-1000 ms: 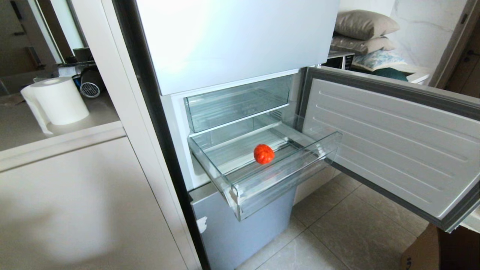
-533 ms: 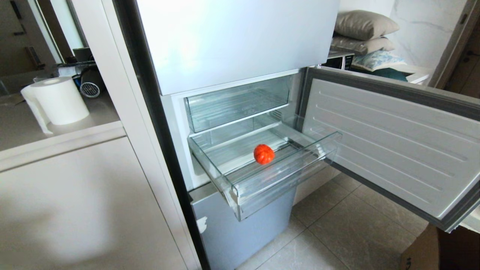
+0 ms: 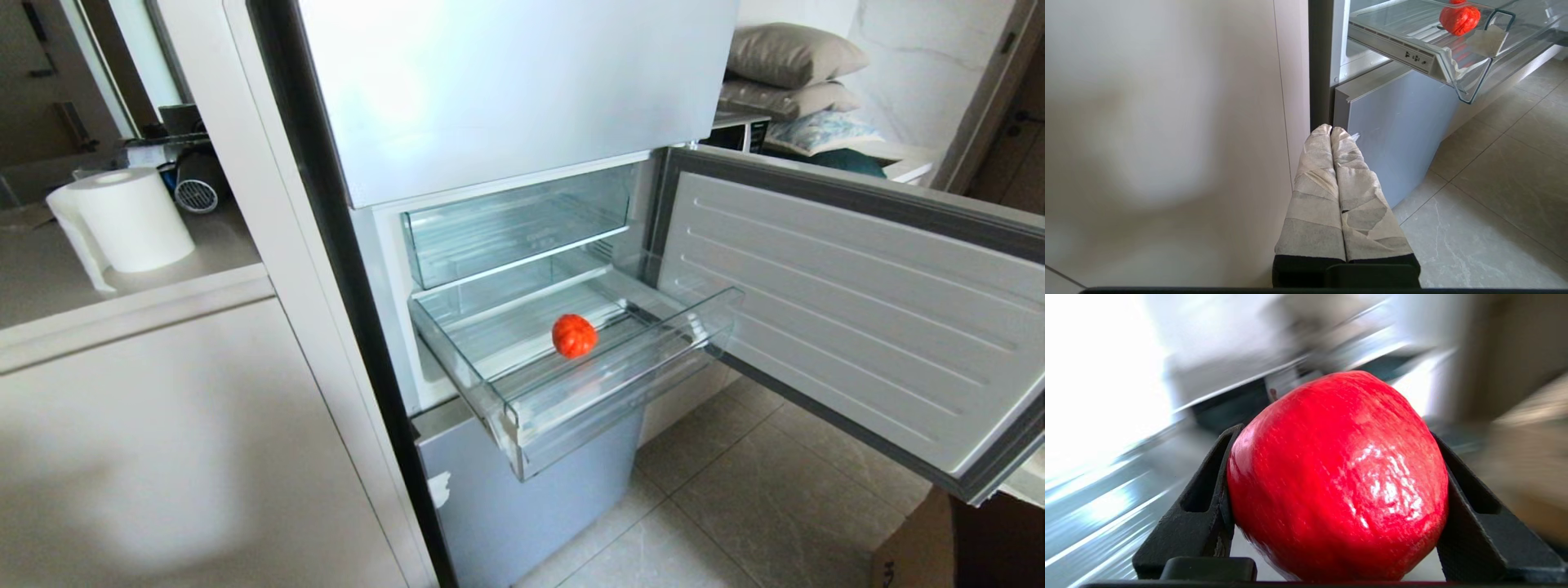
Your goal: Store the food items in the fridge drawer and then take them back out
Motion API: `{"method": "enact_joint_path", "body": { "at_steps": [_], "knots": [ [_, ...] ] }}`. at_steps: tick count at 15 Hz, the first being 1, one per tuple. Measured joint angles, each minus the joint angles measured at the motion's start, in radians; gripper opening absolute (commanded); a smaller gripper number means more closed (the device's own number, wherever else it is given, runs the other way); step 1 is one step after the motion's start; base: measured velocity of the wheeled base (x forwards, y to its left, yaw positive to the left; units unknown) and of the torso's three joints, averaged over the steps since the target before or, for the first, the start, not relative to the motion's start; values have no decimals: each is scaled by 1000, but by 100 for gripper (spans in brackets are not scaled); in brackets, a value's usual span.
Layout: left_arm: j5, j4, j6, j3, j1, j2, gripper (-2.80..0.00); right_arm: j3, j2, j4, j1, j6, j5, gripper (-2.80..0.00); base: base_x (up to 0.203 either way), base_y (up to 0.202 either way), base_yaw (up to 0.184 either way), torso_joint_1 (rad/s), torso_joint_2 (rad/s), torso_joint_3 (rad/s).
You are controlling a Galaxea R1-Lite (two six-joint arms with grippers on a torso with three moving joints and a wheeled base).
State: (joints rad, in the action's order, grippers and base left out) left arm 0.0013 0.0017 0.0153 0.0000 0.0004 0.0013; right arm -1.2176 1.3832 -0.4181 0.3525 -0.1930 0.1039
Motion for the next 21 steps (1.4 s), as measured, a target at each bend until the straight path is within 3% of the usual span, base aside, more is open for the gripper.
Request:
{"method": "enact_joint_path", "body": {
  "at_steps": [2, 4, 8, 16, 21],
  "knots": [
    [0, 0, 0, 0, 0, 0, -280, 15, 30, 27, -208, 6, -25, -280, 0, 0, 0, 0, 0, 0],
    [0, 0, 0, 0, 1, 0, -280, -1, 119, 39, -363, 6, -78, -280, 0, 0, 0, 0, 0, 0],
    [0, 0, 0, 0, 0, 0, -280, -92, 355, 43, -595, 9, -205, -280, 0, 0, 0, 0, 0, 0],
    [0, 0, 0, 0, 1, 0, -280, -491, 757, 52, -814, 9, -222, -280, 0, 0, 0, 0, 0, 0],
    [0, 0, 0, 0, 0, 0, -280, -688, 945, 192, -897, 9, -232, -280, 0, 0, 0, 0, 0, 0]
  ]
}}
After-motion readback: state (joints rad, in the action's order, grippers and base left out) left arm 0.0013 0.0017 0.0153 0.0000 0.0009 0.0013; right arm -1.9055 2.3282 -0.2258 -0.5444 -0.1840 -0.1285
